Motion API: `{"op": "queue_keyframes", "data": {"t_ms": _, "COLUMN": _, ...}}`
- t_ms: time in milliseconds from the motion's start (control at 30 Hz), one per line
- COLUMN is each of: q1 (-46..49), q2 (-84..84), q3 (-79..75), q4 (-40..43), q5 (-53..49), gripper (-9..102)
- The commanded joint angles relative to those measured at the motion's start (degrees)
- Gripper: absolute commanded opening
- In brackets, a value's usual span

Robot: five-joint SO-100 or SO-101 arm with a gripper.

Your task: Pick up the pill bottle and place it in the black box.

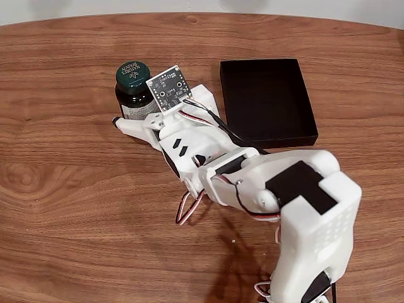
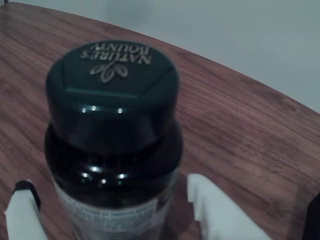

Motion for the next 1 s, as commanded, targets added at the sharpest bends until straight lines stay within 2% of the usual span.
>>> {"op": "queue_keyframes", "data": {"t_ms": 0, "q1": 0.53, "q2": 0.44, "q3": -5.71, "q4": -1.76, "q5": -0.53, "gripper": 35}}
{"op": "queue_keyframes", "data": {"t_ms": 533, "q1": 0.18, "q2": -7.91, "q3": -15.64, "q4": -2.9, "q5": -2.9, "gripper": 32}}
{"op": "queue_keyframes", "data": {"t_ms": 967, "q1": -0.7, "q2": -7.03, "q3": -16.0, "q4": -2.81, "q5": -5.71, "gripper": 20}}
